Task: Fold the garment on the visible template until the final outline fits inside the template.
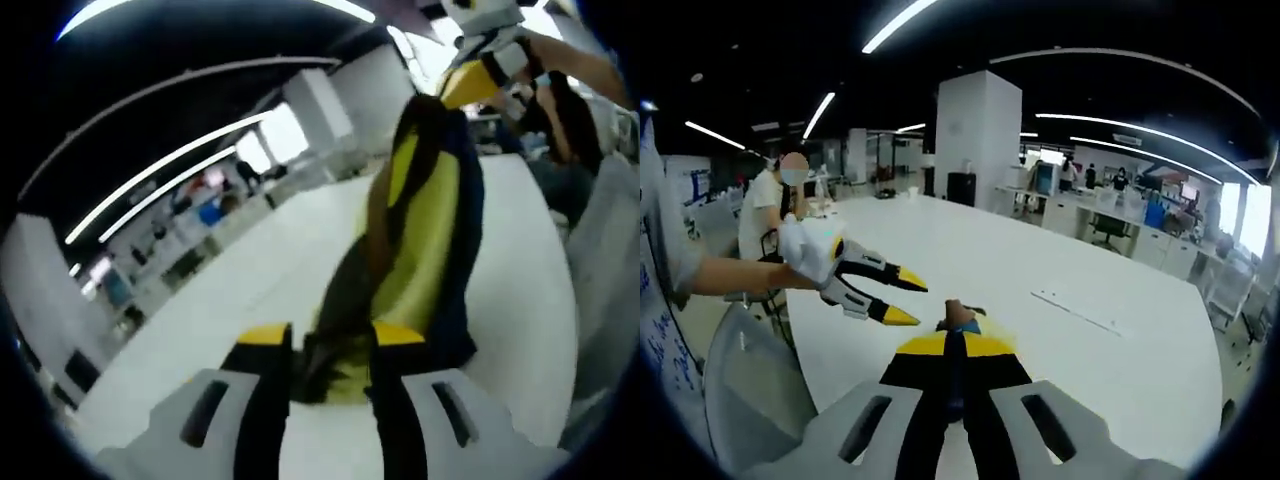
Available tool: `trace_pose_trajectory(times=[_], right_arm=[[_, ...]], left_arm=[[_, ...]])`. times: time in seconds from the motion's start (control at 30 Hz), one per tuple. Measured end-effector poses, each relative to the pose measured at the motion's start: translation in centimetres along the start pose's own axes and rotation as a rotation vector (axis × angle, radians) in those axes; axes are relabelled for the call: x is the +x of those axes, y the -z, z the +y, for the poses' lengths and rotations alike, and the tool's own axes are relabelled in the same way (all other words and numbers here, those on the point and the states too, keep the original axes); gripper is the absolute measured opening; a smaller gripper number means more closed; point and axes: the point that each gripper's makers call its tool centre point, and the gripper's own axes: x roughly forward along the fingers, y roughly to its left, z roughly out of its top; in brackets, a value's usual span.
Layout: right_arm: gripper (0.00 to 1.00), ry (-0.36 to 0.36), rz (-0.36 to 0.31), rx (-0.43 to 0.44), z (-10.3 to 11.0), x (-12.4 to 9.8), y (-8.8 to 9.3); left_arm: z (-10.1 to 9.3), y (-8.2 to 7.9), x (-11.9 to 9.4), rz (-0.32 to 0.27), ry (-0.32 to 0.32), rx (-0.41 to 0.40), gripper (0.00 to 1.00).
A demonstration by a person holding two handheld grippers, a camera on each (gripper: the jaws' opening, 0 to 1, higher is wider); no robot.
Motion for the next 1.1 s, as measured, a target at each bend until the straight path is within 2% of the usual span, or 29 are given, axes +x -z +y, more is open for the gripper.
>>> trace_pose_trajectory(times=[0.07, 0.1, 0.17, 0.23, 0.37, 0.43, 0.53, 0.57, 0.63, 0.73, 0.93, 1.1], right_arm=[[0.03, -0.002, -0.004, 0.006, 0.1, 0.0, 0.0], [0.03, -0.001, -0.006, 0.006, 0.0, 0.0, 0.0], [0.03, -0.004, -0.006, 0.014, 0.0, 0.1, 0.0], [0.03, -0.005, -0.009, 0.016, 0.0, 0.1, -0.1], [0.03, 0.0, -0.011, 0.027, -0.3, 0.1, -0.1], [0.03, 0.002, -0.016, 0.031, -0.2, 0.0, -0.2], [0.03, 0.002, -0.018, 0.037, -0.2, 0.0, -0.2], [0.03, 0.002, -0.018, 0.039, -0.2, 0.1, -0.3], [0.03, 0.0, -0.018, 0.043, -0.2, 0.1, -0.3], [0.03, 0.005, -0.016, 0.044, -0.3, 0.0, -0.3], [0.03, 0.017, -0.017, 0.063, -0.8, -0.3, -0.1], [0.03, 0.018, -0.018, 0.072, -1.0, -0.2, 0.0]], left_arm=[[-0.1, -0.1, 0.6, -0.006, 0.012, 0.019, 0.24], [-0.7, -0.1, 1.0, -0.009, 0.055, 0.063, 0.24], [-0.5, 0.2, 1.5, -0.001, 0.039, 0.111, 0.21], [-0.5, 0.0, 2.0, -0.026, 0.02, 0.177, 0.19], [-1.8, 1.0, 3.0, 0.0, 0.078, 0.19, 0.18], [-1.9, 1.0, 3.3, -0.008, 0.062, 0.227, 0.17], [-2.1, 0.8, 3.8, -0.026, 0.055, 0.235, 0.15], [-2.4, 0.4, 4.3, -0.049, 0.066, 0.267, 0.15], [-2.3, 0.4, 4.8, -0.058, 0.056, 0.326, 0.14], [-2.5, 0.6, 5.4, -0.071, 0.051, 0.324, 0.12], [-2.2, -0.3, 5.4, -0.122, 0.008, 0.354, 0.07], [-1.6, -0.7, 5.4, -0.134, -0.009, 0.356, 0.06]])
